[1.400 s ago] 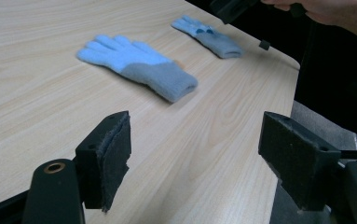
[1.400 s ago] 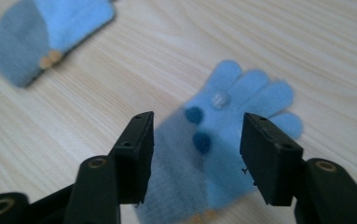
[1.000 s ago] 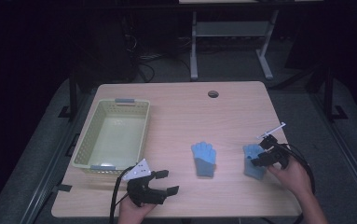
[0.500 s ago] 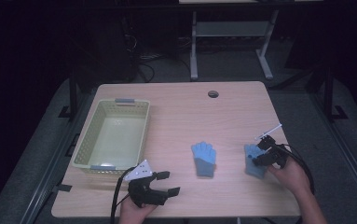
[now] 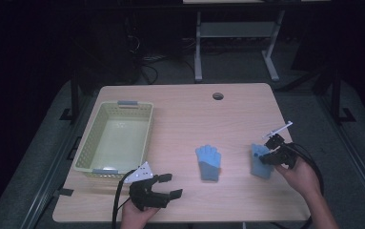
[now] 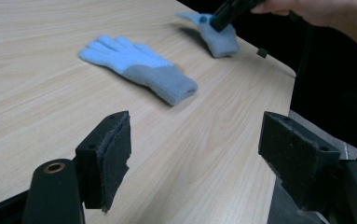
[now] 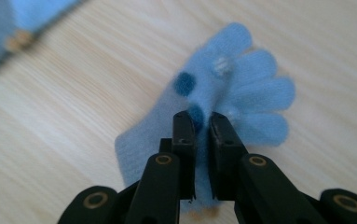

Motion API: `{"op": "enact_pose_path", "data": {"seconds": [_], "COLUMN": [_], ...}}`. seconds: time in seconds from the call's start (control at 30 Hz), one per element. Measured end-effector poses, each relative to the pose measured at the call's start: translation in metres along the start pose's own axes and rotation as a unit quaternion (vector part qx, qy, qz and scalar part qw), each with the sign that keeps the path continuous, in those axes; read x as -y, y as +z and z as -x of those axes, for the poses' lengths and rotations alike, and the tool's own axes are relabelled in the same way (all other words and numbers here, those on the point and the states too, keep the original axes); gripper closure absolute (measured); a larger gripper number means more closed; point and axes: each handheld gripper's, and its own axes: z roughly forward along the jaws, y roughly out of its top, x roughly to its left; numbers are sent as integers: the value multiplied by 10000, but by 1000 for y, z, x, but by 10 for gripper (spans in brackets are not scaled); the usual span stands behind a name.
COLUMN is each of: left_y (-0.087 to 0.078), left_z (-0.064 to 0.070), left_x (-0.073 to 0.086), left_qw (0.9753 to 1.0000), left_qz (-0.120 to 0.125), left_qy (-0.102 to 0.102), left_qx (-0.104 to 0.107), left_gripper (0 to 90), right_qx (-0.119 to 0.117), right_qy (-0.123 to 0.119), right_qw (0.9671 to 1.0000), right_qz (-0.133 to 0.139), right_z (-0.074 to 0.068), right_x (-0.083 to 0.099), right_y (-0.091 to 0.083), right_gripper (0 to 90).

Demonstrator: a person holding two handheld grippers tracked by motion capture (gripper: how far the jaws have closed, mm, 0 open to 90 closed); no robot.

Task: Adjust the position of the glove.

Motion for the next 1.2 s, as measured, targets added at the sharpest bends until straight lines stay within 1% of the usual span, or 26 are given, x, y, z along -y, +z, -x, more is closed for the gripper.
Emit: {"op": "enact_pose_path", "data": {"seconds": [0.1,0.17,0.2,0.23,0.27,0.4,0.47,0.53,0.63,0.8,0.93,0.97,1.0,1.1,1.2], "left_y": [0,0,0,0,0,-1,-1,-1,-1,-1,-2,-1,-1,-2,-3], "left_z": [0,0,0,0,0,0,0,0,-1,1,0,0,0,1,0], "left_x": [0,0,0,0,0,0,0,0,0,-1,-1,-1,-1,-1,-1], "left_qw": [10000,10000,10000,10000,10000,10000,10000,10000,10000,10000,10000,10000,10000,10000,10000], "left_qz": [-3,8,8,8,3,28,25,21,17,33,46,78,70,68,72], "left_qy": [6,0,-7,-7,0,9,-6,-14,9,37,27,-16,-13,8,31], "left_qx": [3,0,5,5,1,3,8,8,13,22,34,33,35,30,30], "left_gripper": [251,251,251,251,251,251,251,251,251,251,251,251,251,251,251], "right_qx": [-6,-35,-85,-98,-122,-215,-269,-353,-450,-561,-649,-664,-685,-720,-693], "right_qy": [-164,-247,-305,-392,-479,-758,-910,-981,-1055,-1232,-1325,-1349,-1368,-1441,-1525], "right_qw": [9997,9993,9988,9984,9979,9958,9945,9935,9923,9899,9884,9880,9876,9865,9856], "right_qz": [190,290,360,384,423,475,445,466,476,414,356,348,342,289,242], "right_z": [-9,-15,-20,-23,-29,-46,-56,-63,-72,-88,-98,-100,-102,-108,-113], "right_x": [-8,-13,-17,-19,-23,-36,-44,-51,-59,-71,-78,-80,-82,-86,-91], "right_y": [-13,-19,-22,-24,-26,-28,-28,-27,-24,-13,-4,-3,0,7,14], "right_gripper": [825,825,825,825,825,825,825,824,823,822,820,820,819,819,818]}}
